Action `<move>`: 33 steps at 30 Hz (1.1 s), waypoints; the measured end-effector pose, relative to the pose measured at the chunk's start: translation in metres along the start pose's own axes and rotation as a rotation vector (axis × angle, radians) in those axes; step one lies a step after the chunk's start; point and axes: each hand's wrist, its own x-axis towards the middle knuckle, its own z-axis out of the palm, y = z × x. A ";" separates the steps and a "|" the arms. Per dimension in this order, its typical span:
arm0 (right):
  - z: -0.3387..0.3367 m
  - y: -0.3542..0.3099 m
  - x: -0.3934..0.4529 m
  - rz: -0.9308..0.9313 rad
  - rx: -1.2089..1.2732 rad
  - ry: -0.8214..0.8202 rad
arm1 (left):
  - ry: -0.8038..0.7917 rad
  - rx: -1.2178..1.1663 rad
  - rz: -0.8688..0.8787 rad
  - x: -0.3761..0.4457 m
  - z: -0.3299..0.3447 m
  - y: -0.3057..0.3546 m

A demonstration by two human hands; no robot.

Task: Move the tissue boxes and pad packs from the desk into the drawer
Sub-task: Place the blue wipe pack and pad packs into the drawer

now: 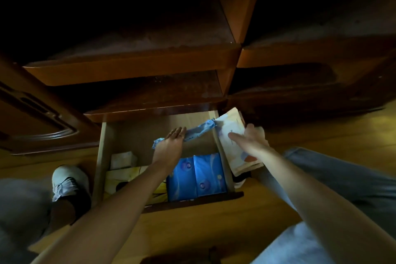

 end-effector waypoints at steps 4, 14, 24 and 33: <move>0.005 0.010 0.009 -0.004 0.128 -0.088 | -0.182 0.080 -0.013 0.015 0.016 -0.003; 0.005 0.002 0.001 -0.053 0.107 -0.073 | -0.159 -0.053 -0.096 0.045 0.025 -0.009; 0.018 -0.005 -0.004 -0.089 -0.019 0.044 | -0.540 -0.041 -0.063 0.110 0.056 0.010; 0.018 -0.018 -0.003 -0.046 -0.049 0.059 | -0.655 0.176 0.136 0.113 0.050 -0.030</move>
